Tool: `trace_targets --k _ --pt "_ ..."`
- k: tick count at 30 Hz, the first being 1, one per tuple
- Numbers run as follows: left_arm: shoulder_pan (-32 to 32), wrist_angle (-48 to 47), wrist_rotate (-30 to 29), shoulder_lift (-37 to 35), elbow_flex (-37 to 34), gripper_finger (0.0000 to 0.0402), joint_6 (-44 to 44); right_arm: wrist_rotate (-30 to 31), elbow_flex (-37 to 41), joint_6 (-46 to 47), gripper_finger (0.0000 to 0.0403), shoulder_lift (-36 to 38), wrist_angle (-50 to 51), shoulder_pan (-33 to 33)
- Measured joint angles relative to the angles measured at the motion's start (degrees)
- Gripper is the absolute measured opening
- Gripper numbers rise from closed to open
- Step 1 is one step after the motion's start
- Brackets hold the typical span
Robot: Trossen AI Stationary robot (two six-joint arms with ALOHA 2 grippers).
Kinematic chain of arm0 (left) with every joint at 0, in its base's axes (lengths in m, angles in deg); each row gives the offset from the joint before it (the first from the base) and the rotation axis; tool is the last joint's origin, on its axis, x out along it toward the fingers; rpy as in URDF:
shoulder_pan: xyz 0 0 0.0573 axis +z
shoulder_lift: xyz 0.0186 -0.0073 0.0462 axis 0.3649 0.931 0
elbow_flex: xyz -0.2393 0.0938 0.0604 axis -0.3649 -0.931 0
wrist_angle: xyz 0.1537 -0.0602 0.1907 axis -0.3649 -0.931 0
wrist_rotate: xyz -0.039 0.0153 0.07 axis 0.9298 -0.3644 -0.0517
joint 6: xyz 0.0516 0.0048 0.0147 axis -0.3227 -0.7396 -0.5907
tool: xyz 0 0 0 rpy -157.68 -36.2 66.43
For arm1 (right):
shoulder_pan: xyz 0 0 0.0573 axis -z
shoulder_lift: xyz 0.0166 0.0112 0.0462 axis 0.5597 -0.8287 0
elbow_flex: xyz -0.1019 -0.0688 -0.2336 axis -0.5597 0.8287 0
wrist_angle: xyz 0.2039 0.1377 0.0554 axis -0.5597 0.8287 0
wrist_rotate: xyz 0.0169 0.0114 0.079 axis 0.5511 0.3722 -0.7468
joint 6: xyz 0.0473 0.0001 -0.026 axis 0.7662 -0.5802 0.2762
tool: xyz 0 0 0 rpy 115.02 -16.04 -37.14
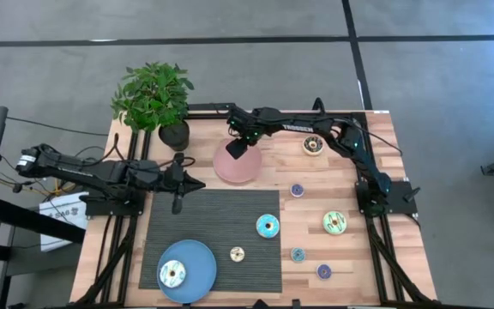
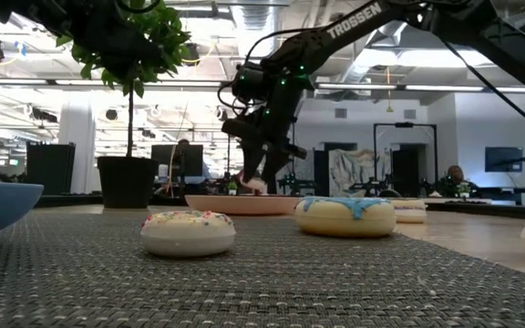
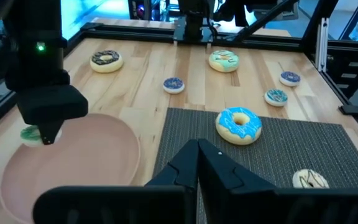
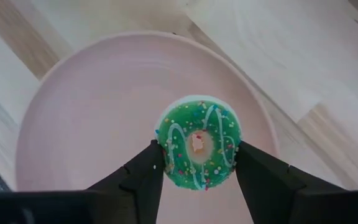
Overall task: Pick & Place donuts
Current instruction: Put the small green donut on the pink plate, then put the big blue donut on the blue plate
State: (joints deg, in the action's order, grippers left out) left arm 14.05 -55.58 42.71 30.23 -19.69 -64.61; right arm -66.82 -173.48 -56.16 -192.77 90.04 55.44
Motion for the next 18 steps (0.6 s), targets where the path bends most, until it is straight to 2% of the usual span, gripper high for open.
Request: trace_targets --k 12,18 --pt "0.00 -0.22 -0.17 -0.48 0.00 0.0000 0.07 -2.58 0.04 1.58 0.0230 0.00 0.37 -0.04" --pt "0.00 -0.20 -0.20 -0.48 0.00 0.0000 0.15 -1.97 0.04 2.18 0.0235 0.00 0.37 -0.33"
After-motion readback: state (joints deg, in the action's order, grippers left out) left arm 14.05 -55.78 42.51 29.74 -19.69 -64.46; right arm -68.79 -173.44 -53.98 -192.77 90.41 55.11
